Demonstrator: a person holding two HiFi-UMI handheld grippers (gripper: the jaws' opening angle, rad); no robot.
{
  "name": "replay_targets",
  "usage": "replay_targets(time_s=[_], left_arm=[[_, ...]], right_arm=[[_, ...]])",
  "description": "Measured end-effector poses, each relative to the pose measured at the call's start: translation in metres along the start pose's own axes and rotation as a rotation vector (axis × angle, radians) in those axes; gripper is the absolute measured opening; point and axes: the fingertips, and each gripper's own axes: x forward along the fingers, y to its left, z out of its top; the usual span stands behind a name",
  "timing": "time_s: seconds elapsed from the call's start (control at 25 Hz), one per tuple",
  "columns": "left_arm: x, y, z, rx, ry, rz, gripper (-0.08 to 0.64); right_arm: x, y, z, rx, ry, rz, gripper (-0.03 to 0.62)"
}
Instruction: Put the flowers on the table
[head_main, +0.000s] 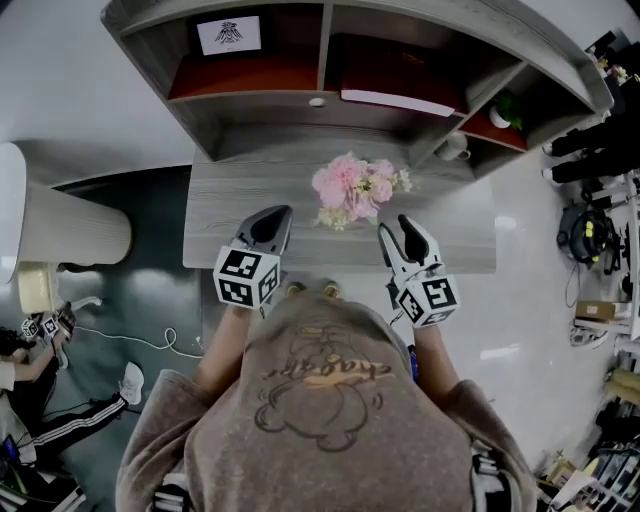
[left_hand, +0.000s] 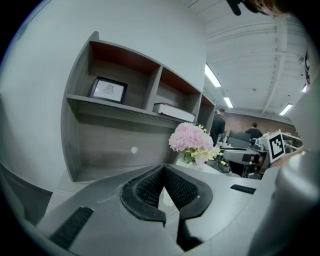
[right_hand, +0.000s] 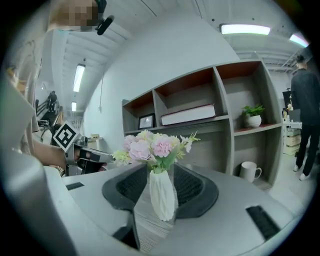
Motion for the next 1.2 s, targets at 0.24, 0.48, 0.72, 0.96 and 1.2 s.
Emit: replay_targets(time_s=[0.24,0.48,0.72,0.96,1.2], left_arm=[[-0.015,0.004,0.016,-0.001,-0.107,0.026,0.011],[-0.024,0.007,0.017,0.004,-0.181,0.052,0.011],[-0.023,0.011,0.004,0.015,-0.190,0.070,0.011],[-0.024,0.014,-0.003,0.004,-0.182,0.091,0.011],[-0.026,0.015,-0.003,-0.002,-0.180,0.100,0.011]], right_arm=[[-0.010,-0.007,0.016,-0.002,-0.074,-0.068,-0.001],[-0.006,-0.015,0.001,0.003,-0.063,-0.099,-0.002],[0.001,-0.022,-0.022,0.018,-0.031,-0.123,-0.002],[0.004,-0.020,-0.031,0.033,-0.017,-0.123,-0.002],[0.007,-0.016,-0.030,0.039,-0.019,-0.118,-0.002]])
